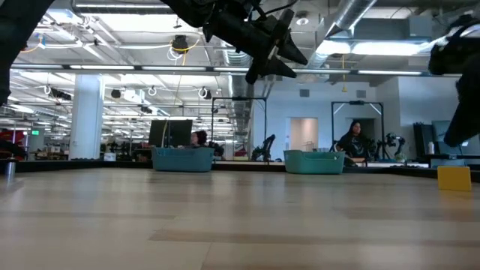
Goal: Sort & place blocks by color
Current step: Put the yellow block into the orange bin
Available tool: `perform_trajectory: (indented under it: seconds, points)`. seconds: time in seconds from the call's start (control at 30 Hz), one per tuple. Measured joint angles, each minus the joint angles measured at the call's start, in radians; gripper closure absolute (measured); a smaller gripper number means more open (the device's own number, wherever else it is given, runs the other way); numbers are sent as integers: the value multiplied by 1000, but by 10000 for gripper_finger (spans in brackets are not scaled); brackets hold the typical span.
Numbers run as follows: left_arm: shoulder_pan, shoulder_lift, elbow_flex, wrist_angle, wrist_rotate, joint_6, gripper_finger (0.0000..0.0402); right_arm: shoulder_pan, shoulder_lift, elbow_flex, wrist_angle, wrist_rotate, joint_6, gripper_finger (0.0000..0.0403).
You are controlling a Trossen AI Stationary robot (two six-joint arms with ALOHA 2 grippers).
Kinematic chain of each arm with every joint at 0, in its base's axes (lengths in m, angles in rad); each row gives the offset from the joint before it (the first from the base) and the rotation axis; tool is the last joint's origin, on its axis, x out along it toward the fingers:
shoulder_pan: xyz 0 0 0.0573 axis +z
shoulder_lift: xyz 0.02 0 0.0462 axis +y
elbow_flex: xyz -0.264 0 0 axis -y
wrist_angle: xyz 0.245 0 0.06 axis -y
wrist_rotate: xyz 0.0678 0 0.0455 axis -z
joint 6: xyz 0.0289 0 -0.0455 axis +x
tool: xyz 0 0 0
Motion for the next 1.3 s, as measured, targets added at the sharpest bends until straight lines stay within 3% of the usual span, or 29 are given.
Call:
perform_trajectory:
  seconds: [0.1, 0.4, 0.6, 0.77, 0.9, 1.13, 1.3]
  points:
    - [-12, 0, 0, -26, -31, 56, 197, -55, 34, 0, -1, -74, 29, 143]
    - [-13, 0, 0, -32, -56, 90, 197, -177, 84, -4, 155, -196, -204, 143]
    - [-13, 0, 0, -42, -77, 133, 197, -252, 115, -67, 248, -321, -205, 143]
    - [-13, 0, 0, -69, -78, 146, 197, -270, 119, -77, 275, -334, -202, 147]
    - [-13, 0, 0, -65, -82, 135, 197, -281, 119, -77, 274, -335, -202, 177]
    - [-5, -11, 14, -34, -21, 116, 197, -282, 99, -77, 285, -347, -202, 284]
    - [3, -12, 84, -36, 3, 107, 197, -317, 42, -77, 337, -340, -208, 284]
